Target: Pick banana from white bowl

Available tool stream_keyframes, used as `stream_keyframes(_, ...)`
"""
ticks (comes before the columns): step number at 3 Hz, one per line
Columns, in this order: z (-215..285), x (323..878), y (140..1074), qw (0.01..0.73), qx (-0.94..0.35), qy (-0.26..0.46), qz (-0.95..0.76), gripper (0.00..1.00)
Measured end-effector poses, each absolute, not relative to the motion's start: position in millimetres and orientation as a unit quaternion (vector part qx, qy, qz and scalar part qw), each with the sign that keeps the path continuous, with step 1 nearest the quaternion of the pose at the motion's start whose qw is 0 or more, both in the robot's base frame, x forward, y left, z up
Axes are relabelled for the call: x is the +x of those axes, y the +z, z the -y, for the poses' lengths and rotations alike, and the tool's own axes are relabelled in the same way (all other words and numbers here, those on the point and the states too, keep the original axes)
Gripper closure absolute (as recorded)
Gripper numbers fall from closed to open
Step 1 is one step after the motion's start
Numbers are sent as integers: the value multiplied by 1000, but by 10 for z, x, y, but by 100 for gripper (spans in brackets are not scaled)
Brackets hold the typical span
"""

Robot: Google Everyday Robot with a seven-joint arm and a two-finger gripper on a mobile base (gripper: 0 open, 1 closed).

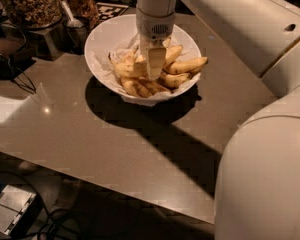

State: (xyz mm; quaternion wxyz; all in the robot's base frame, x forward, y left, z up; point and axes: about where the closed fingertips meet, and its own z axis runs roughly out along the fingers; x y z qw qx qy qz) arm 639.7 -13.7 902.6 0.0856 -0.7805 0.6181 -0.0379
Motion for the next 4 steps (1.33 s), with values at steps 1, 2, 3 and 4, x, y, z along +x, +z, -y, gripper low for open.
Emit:
stream_keyframes(1,158,6399,8847,69,-783,-35,-617,39)
stream_keyframes(2,184,6359,8766,72,-783,-38,-617,57)
stream_keyframes(3,180,6361,8776,73,-783,-38,-616,80)
stream_keyframes(4,172,6354,8809,83,-782,-40,-616,100)
